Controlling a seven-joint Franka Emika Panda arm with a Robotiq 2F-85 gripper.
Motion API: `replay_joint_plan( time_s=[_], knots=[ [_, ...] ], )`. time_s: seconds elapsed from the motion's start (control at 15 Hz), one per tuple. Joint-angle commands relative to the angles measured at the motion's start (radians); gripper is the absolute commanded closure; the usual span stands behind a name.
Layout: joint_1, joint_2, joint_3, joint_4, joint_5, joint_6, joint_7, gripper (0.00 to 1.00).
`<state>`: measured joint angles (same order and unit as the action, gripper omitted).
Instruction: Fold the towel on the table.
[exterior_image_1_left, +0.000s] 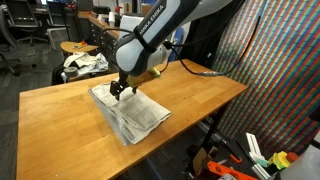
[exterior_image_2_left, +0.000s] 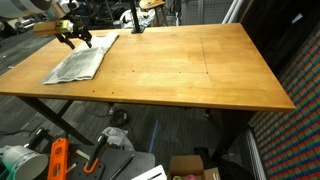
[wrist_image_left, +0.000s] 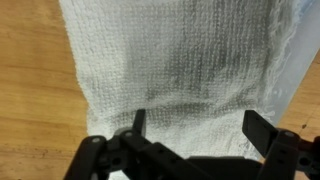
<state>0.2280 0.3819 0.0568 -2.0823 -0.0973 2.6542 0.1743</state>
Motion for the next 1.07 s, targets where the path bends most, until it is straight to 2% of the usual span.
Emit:
replay_joint_plan(
  time_s=[0.0,0.4,1.0],
  knots=[
    [-0.005,0.041,0.006,0.089,0.006,-0.114,-0.001,0.00],
    [-0.034,0.107,0.030,0.174,0.056,-0.227,-0.030,0.00],
    [-0.070,0.157,0.042,0.221,0.131,-0.277,-0.051,0.00]
  ],
)
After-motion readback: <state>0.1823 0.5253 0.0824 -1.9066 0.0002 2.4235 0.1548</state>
